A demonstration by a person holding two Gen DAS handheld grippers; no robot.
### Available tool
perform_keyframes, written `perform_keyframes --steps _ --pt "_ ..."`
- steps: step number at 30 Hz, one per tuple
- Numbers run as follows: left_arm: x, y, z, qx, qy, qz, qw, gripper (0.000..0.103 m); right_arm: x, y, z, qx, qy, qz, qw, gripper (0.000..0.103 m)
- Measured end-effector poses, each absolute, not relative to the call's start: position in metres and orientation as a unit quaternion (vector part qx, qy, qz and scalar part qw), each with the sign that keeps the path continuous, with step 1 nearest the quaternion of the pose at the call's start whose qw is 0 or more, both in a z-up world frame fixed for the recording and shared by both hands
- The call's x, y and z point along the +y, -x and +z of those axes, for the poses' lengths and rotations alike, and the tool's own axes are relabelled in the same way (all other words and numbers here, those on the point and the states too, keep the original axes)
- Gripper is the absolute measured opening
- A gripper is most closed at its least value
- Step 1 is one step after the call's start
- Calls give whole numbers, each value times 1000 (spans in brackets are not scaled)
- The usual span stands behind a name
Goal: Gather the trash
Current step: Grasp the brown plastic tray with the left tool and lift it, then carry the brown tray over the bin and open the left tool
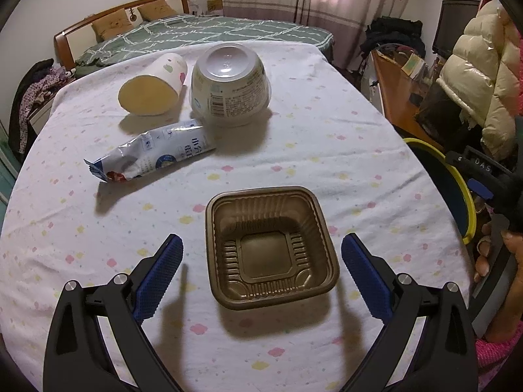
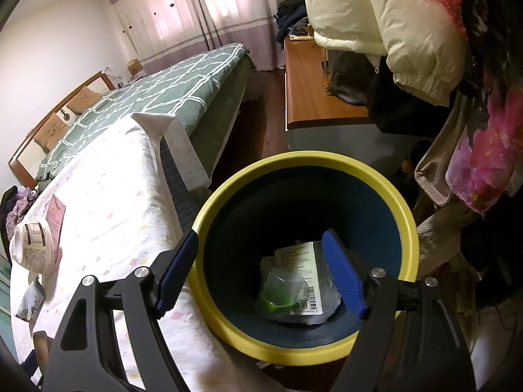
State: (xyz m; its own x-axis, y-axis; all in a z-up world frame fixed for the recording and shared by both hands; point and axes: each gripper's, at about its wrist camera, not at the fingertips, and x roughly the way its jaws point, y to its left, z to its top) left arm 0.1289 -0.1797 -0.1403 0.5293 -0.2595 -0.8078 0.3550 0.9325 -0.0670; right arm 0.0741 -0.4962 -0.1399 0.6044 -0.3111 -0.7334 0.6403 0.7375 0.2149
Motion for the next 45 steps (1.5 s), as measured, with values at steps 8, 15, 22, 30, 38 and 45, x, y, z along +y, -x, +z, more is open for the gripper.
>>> perform_keyframes --steps 8,15,22,30,38,45 --pt "-179 -134 -145 460 -52 -173 870 79 -494 -76 -139 349 -233 -272 866 74" --pt "-183 -133 -139 451 -52 -182 872 70 -493 -71 -136 341 -229 -273 870 74" --pt "-205 -126 -125 435 -65 -207 874 70 -503 -56 -132 332 -231 -282 870 74" --pt "-258 -116 -107 410 -94 -258 870 70 -525 -32 -129 322 -237 -295 868 74" --pt "-326 -113 -102 403 -118 -311 852 70 -551 -1 -128 309 -247 -317 862 75" --pt "-388 -111 -110 410 -142 -353 829 70 -573 19 -132 307 -257 -335 853 75"
